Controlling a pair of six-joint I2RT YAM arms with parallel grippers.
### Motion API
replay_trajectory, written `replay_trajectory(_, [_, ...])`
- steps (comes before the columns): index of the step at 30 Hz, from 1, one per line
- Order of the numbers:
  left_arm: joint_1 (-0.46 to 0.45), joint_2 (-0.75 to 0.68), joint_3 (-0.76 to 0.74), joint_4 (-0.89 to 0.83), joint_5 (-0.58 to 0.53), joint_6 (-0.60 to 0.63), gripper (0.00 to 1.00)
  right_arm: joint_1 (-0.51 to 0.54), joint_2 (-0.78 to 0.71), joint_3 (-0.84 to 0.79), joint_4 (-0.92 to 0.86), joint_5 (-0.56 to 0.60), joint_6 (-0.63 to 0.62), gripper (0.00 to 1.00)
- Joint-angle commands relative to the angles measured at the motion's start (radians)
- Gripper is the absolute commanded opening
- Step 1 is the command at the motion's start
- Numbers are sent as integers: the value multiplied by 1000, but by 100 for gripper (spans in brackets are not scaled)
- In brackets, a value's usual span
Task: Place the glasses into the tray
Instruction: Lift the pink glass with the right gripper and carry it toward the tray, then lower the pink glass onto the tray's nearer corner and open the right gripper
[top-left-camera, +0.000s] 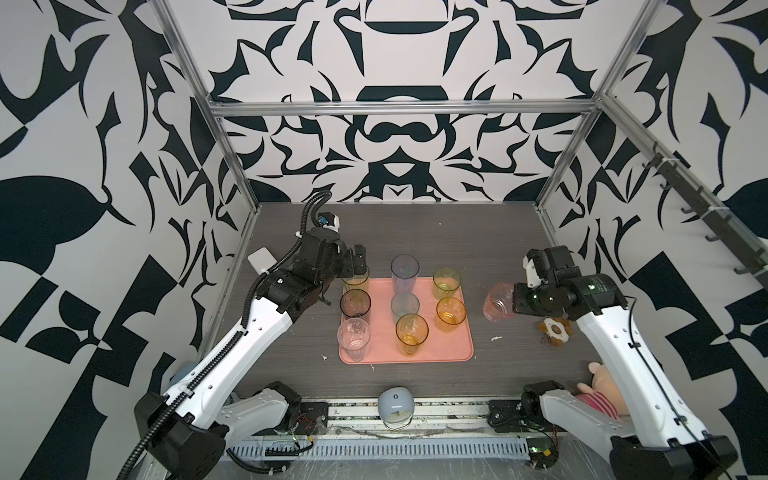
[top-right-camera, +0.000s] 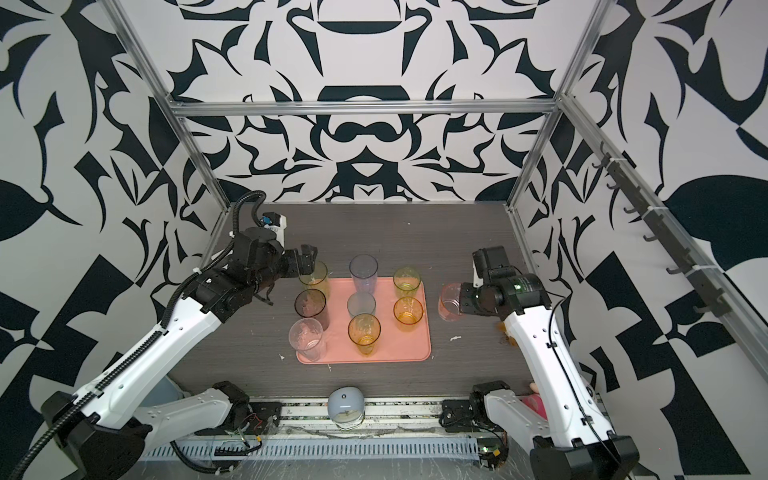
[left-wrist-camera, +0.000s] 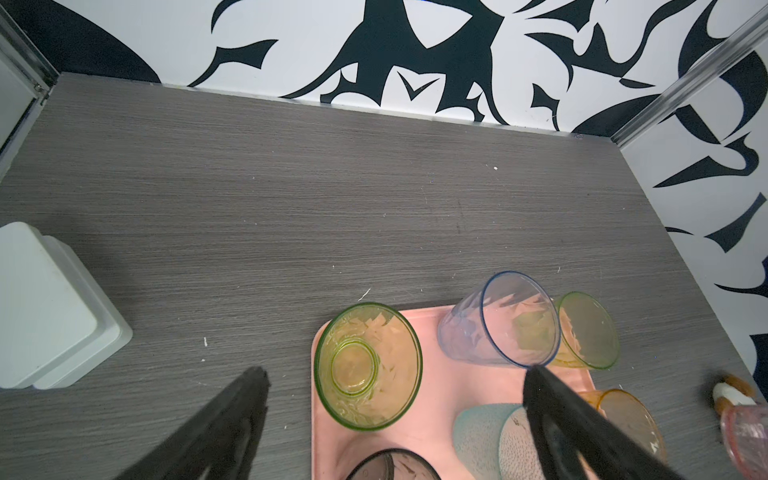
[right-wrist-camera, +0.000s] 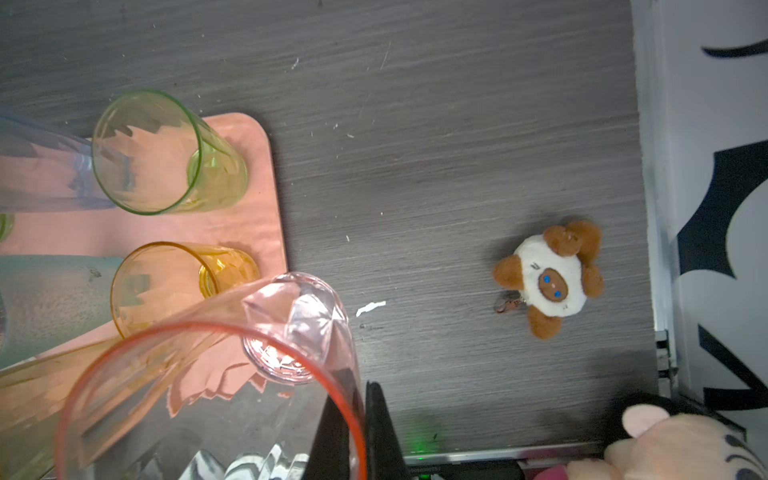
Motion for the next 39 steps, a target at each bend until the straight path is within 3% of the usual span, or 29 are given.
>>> replay_trajectory(1, [4, 3, -19, 2, 6, -19, 100, 9, -38, -39, -6, -40, 65, 0])
replay_trajectory(9, [4, 10, -25, 9, 18, -25, 99, 78, -99, -145, 25, -38, 170, 0])
replay_trajectory(14, [4, 17, -23, 13, 27, -27, 99, 257, -82, -184, 40, 34, 292, 0])
replay_trajectory(20, [4, 8, -28, 11, 34, -33, 100, 397, -99, -265, 89, 84, 419, 0])
replay_trajectory(31, [4, 17, -27, 20, 50, -40, 100, 574, -75, -346, 191, 158, 542, 0])
replay_trajectory(39, [4, 32, -18, 16, 59, -42, 100, 625, -24, -346, 240, 207, 559, 0])
